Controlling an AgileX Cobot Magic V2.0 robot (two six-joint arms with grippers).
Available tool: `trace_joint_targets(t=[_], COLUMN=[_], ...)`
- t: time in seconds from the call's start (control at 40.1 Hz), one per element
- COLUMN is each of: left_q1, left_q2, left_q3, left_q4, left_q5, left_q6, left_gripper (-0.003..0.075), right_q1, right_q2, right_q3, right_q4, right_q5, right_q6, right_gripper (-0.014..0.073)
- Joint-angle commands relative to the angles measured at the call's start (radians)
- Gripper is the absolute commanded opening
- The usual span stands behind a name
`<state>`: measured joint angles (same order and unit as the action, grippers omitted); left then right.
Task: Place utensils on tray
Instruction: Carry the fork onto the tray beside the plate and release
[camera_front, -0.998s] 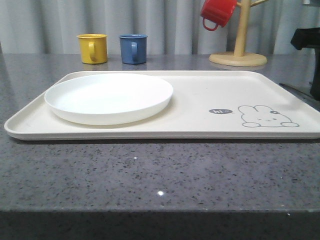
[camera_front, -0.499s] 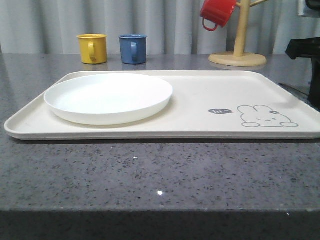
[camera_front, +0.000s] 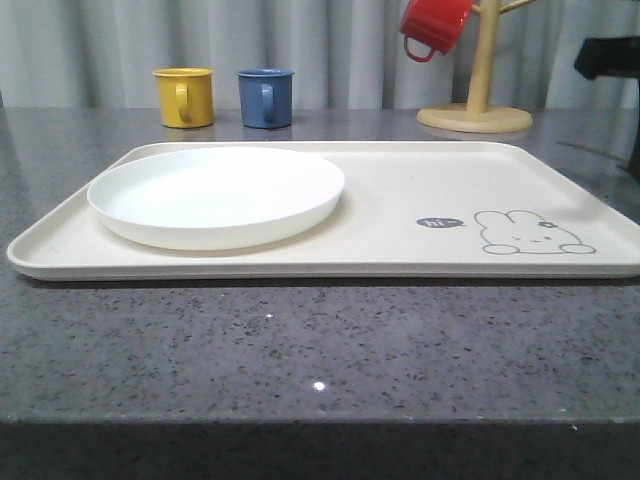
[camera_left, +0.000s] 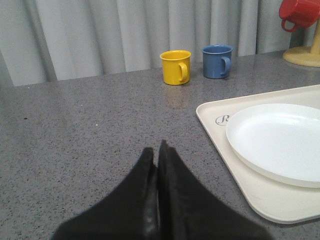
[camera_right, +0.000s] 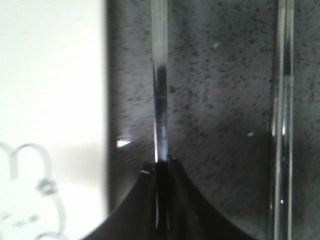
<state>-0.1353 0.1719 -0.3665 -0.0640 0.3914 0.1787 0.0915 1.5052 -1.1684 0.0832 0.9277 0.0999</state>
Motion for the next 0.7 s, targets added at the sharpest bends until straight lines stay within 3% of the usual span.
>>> trace_joint_targets(t=[0.0,0.125,0.324,0.674], left_q1=[0.001,0.001,0.001,0.001], left_q2=[0.010,0.010,0.010,0.010], left_q3=[-0.027,-0.027,-0.027,-0.027], left_q4=[-0.010,-0.010,-0.010,-0.010], left_q5=[-0.087,-0.087,-0.087,-0.087], left_q6=[-0.001,-0.001,-0.001,-0.001], left_gripper=[-0.0018,-0.0018,-0.0018,-0.0018], right_q1=[0.073,0.214,0.379,0.444], right_q2=[-0.053,-0.031,0.070,0.263], right_q3=[-0.091,-0.180,-0.315,-0.432], right_q4=[-0.061,-0.176,-0.195,-0.096], right_q5=[0.052,0.114,0.155,0.136], right_q6=[0.097,0.253,0.396,0.468], right_gripper=[-0.0048,-0.0048,-0.0048,-0.0048])
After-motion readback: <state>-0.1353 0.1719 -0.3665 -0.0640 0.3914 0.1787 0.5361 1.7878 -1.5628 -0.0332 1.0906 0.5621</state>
